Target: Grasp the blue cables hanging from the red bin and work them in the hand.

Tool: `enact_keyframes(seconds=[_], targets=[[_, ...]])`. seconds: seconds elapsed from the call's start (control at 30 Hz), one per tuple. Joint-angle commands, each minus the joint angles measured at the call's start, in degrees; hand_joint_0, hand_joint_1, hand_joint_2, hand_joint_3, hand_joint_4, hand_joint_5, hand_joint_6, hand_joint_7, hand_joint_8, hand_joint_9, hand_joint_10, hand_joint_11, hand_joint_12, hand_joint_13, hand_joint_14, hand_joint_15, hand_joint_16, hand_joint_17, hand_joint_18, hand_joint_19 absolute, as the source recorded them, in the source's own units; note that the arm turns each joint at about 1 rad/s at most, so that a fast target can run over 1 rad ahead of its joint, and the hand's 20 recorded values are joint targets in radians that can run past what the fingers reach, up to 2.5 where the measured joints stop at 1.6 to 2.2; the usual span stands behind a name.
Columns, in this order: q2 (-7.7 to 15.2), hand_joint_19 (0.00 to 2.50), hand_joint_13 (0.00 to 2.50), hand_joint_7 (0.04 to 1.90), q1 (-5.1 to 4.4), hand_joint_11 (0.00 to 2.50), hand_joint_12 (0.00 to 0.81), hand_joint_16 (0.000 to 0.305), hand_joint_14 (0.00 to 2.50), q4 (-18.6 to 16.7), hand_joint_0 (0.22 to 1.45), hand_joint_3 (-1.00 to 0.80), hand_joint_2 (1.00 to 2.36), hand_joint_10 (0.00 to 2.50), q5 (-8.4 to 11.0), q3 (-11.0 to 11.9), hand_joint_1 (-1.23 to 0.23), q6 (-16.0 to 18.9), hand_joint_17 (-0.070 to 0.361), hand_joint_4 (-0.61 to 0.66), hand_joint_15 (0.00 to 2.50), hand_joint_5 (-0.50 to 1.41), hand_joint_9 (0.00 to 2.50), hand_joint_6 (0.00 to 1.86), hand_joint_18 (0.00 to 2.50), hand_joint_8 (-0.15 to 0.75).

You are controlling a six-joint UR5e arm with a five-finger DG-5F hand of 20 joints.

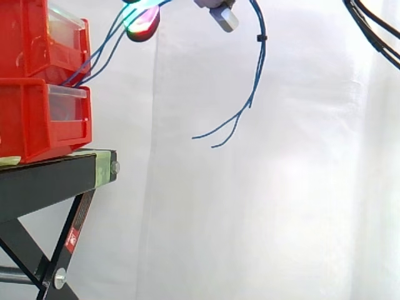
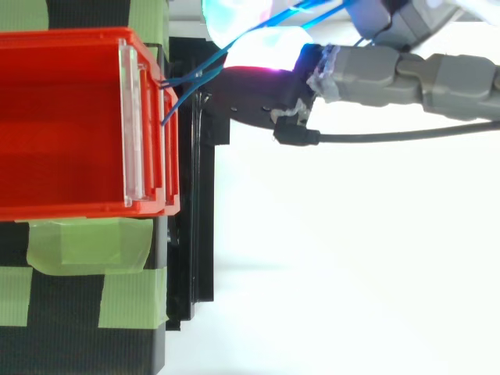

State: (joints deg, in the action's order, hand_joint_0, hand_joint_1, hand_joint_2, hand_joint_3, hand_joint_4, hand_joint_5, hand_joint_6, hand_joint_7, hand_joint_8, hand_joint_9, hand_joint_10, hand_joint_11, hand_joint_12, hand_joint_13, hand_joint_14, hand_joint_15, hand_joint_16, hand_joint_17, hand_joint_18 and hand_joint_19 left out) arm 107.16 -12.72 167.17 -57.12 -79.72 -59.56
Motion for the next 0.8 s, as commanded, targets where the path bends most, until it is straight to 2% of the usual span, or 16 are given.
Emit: enact_keyframes(seconds=[0.0, 0.17, 0.4, 0.47, 0.53, 0.57, 0.63, 0.7, 0.73, 0.77], targets=[[0.0, 0.76, 2.09, 1.36, -0.2, 2.5, 0.771, 0.244, 2.5, 0.1, 1.09, 0.2, 1.02, 2.5, 0.87, 0.2, -0.63, 3.5, 0.183, 0.31, 2.01, 0.32, 1.74, 0.0, 2.5, 0.519], [0.0, 0.76, 2.09, 1.36, -0.2, 2.5, 0.771, 0.244, 2.5, 1.2, 1.07, 0.16, 1.02, 2.5, 1.39, 1.6, -0.63, 9.0, 0.183, 0.31, 2.01, 0.31, 1.74, 0.01, 2.5, 0.519], [0.0, 0.76, 2.09, 1.35, -0.29, 2.5, 0.771, 0.244, 2.5, 4.3, 1.08, 0.14, 1.02, 2.5, 1.39, 1.8, -0.63, 12.4, 0.183, 0.31, 2.01, 0.31, 1.74, 0.01, 2.5, 0.519], [0.0, 0.76, 2.09, 1.36, -0.29, 2.5, 0.771, 0.244, 2.5, 5.4, 1.1, 0.26, 1.02, 2.5, 1.39, 1.8, -0.63, 13.2, 0.183, 0.3, 2.01, 0.32, 1.74, 0.0, 2.5, 0.519], [0.0, 0.76, 2.09, 1.44, -0.29, 2.5, 0.771, 0.244, 2.5, 7.6, 1.15, 0.5, 1.0, 2.5, 1.48, 1.8, -0.64, 14.1, 0.183, 0.29, 2.01, 0.36, 1.74, 0.06, 2.5, 0.519], [0.0, 0.76, 2.09, 1.42, -0.29, 2.5, 0.771, 0.244, 2.5, 8.3, 1.08, 0.47, 1.21, 2.5, 1.48, 1.8, -0.64, 14.6, 0.183, 0.29, 2.01, 0.35, 1.74, 0.18, 2.5, 0.519], [0.0, 0.76, 2.09, 1.42, -0.29, 2.5, 0.771, 0.244, 2.5, 9.4, 0.98, 0.42, 1.43, 2.5, 1.74, 1.8, -0.65, 15.9, 0.183, 0.29, 2.01, 0.36, 1.74, 0.23, 2.5, 0.519], [0.0, 0.76, 2.09, 1.45, -0.29, 2.5, 0.771, 0.244, 2.5, 9.9, 0.87, 0.32, 1.63, 2.5, 2.1, 1.8, -0.65, 17.1, 0.183, 0.3, 2.01, 0.38, 1.74, 0.1, 2.5, 0.519], [0.0, 0.76, 2.09, 1.46, -0.29, 2.5, 0.771, 0.244, 2.5, 10.1, 0.82, 0.27, 1.69, 2.5, 2.1, 1.8, -0.66, 17.3, 0.183, 0.31, 2.01, 0.39, 1.74, 0.05, 2.5, 0.519], [0.0, 0.76, 2.09, 1.46, -0.29, 2.5, 0.771, 0.244, 2.5, 10.2, 0.82, 0.27, 1.68, 2.5, 2.18, 1.8, -0.68, 17.5, 0.183, 0.31, 2.01, 0.38, 1.74, 0.02, 2.5, 0.519]])
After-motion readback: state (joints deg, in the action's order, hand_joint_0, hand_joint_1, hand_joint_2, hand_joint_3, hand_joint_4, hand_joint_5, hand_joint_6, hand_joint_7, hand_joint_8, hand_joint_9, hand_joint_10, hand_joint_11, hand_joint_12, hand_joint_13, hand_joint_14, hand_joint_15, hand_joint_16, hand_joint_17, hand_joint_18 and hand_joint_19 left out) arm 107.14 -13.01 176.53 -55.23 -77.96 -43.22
